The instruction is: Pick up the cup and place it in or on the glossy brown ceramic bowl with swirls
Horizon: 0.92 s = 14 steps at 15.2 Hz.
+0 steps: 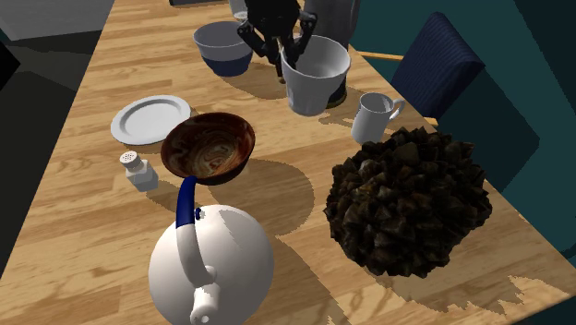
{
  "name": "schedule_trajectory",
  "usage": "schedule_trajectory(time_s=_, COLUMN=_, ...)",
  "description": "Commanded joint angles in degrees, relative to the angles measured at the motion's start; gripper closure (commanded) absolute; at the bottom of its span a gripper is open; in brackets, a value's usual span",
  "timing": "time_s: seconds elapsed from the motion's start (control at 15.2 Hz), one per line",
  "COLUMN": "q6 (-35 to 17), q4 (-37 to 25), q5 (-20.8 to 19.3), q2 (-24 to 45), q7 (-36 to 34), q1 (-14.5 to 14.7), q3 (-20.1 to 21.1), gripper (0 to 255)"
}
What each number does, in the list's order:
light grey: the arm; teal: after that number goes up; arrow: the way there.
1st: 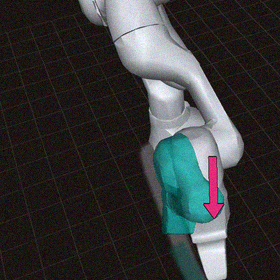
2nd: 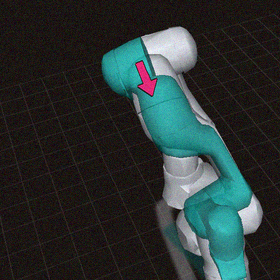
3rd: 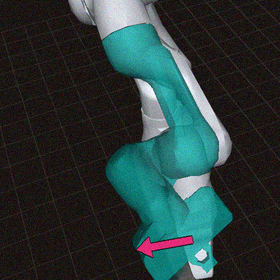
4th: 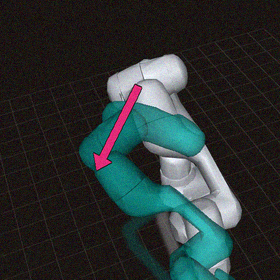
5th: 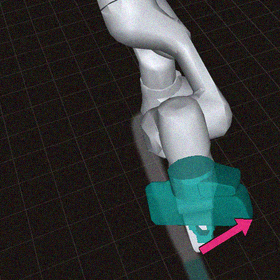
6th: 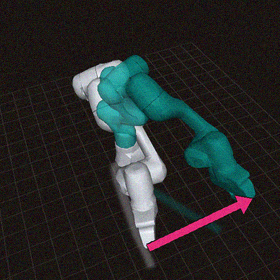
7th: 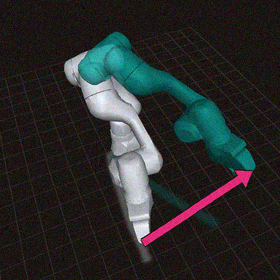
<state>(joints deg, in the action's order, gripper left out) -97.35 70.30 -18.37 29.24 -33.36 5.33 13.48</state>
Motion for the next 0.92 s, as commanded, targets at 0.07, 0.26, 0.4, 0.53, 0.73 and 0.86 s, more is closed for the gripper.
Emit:
schedule_trajectory(time_s=0.07, q6=2.39, q4=-2.7, q5=0.03, q2=0.24, q7=0.51, q1=0.28, q3=0.01, gripper=255)
schedule_trajectory(time_s=0.26, q6=4.92, q4=-5.79, q5=0.0, q2=0.73, q7=1.04, q1=0.64, q3=-0.02, gripper=255)
schedule_trajectory(time_s=0.4, q6=5.79, q4=-6.46, q5=-0.1, q2=0.77, q7=0.07, q1=1.61, q3=0.25, gripper=255)
schedule_trajectory(time_s=0.53, q6=6.83, q4=-7.11, q5=-0.3, q2=0.87, q7=-2.03, q1=3.49, q3=0.77, gripper=255)
schedule_trajectory(time_s=0.73, q6=8.73, q4=-8.99, q5=-0.68, q2=1.6, q7=-5.12, q1=6.49, q3=1.5, gripper=255)
schedule_trajectory(time_s=0.86, q6=10.24, q4=-10.93, q5=-0.99, q2=2.51, q7=-7.11, q1=8.64, q3=1.93, gripper=255)
